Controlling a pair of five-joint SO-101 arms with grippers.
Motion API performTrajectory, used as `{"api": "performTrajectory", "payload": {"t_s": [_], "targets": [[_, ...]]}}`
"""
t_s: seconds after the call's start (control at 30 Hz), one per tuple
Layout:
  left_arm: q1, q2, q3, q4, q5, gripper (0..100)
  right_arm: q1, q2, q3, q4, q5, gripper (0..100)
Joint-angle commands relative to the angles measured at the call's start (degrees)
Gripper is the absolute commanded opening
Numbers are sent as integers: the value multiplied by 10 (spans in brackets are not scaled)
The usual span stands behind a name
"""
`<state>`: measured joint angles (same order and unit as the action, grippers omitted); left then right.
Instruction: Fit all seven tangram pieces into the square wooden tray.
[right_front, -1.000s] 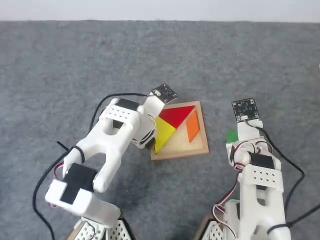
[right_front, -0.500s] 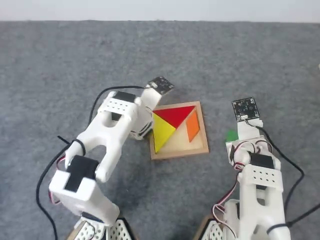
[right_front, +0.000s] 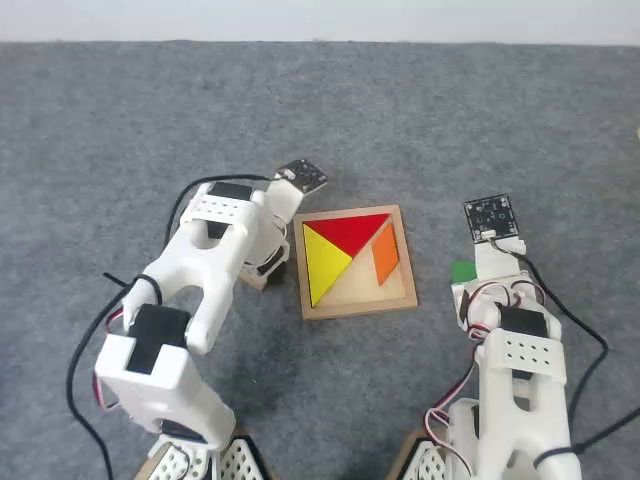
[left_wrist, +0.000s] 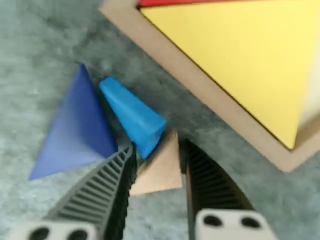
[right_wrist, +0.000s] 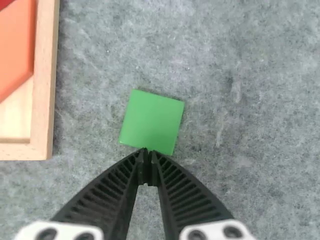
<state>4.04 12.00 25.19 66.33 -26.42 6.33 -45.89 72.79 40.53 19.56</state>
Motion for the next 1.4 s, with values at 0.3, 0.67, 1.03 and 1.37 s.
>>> {"api": "performTrajectory", "payload": {"t_s": [0.3, 0.67, 1.03, 1.37], "targets": [[4, -33, -7, 47, 32, 148, -3, -16, -2, -13, 7, 9], [5, -237, 139, 13, 3, 148, -3, -16, -2, -11, 7, 9], [11, -63, 96, -61, -4, 148, -3, -16, -2, -10, 7, 9], [5, -31, 61, -30, -24, 144, -3, -16, -2, -14, 7, 9]]}}
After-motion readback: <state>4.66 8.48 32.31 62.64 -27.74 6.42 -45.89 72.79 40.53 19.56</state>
